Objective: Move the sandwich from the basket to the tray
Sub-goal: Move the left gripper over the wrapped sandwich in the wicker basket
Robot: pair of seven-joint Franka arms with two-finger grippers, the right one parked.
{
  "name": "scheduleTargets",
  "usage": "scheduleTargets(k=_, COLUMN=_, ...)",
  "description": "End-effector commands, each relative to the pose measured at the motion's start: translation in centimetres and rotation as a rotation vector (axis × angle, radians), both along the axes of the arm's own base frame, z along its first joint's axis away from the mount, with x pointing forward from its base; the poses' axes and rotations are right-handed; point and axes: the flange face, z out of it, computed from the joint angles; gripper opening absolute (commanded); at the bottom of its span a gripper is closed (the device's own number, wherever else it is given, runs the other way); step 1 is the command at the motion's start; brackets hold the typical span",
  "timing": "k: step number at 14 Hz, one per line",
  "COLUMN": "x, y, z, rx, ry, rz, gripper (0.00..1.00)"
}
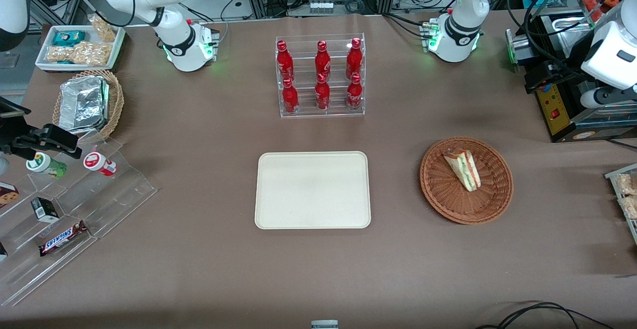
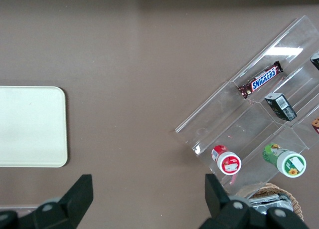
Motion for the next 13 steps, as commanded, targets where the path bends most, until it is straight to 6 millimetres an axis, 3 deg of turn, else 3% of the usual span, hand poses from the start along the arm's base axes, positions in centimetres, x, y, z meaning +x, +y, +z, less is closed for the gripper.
scheduleTargets(k=1, x=-0.5, y=0.0, z=0.7, rx=-0.003, ry=-0.008, rz=-0.014, gripper=1.00)
scheduleTargets(k=3, x=-0.1, y=-0.1, z=0.2, rx=-0.011, ry=-0.004, rz=-0.009, gripper=1.00)
scheduleTargets(k=6, x=1.4, y=0.2, z=-3.7, rx=-0.010, ry=0.097, rz=0.006, gripper=1.00)
scheduleTargets(k=9, x=3.9, y=0.1, z=-9.3, rx=-0.011, ry=0.197, rz=0.031, gripper=1.00)
scheduleTargets(k=11, x=5.9, y=-1.3, z=-13.5, rx=-0.062, ry=0.155, rz=0.158, gripper=1.00)
scheduleTargets(k=13, x=6.1, y=-2.2, z=-17.7, rx=-0.033, ry=0.103, rz=0.300, gripper=1.00)
